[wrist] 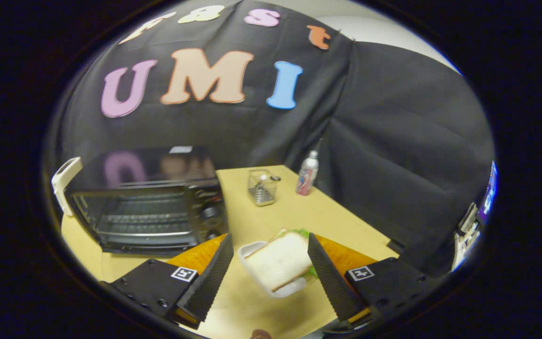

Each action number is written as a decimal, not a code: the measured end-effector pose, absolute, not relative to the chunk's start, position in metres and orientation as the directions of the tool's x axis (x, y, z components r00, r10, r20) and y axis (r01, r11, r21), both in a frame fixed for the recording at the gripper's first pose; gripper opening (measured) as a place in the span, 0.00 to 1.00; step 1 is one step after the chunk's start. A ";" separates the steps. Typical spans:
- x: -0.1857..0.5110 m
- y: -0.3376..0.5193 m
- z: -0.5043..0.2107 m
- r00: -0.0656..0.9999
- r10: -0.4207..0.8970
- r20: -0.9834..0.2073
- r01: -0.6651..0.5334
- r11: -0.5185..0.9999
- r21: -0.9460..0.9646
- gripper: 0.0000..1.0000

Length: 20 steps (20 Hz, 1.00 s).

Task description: Open the toaster oven, put the food inside, and close the toaster oven door.

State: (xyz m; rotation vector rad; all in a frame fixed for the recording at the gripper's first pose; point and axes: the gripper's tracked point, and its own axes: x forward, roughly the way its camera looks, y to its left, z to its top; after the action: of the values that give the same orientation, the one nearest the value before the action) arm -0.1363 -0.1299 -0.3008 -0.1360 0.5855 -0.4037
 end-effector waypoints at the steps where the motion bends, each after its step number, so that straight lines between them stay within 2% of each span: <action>1: -0.134 -0.144 -0.297 0.752 -0.426 -0.503 0.362 0.905 -0.225 1.00; 6: -0.135 -0.194 -0.312 0.730 -0.438 -0.524 0.470 0.879 -0.080 1.00; 10: -0.130 -0.196 -0.351 0.735 -0.332 -0.591 0.454 0.889 0.066 0.98; 20: -0.132 -0.184 -0.436 0.657 -0.163 -0.736 0.397 0.905 0.154 0.99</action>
State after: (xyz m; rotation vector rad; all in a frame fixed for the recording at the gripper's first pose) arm -0.1317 -0.1838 -0.4357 0.3161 0.7941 -0.3230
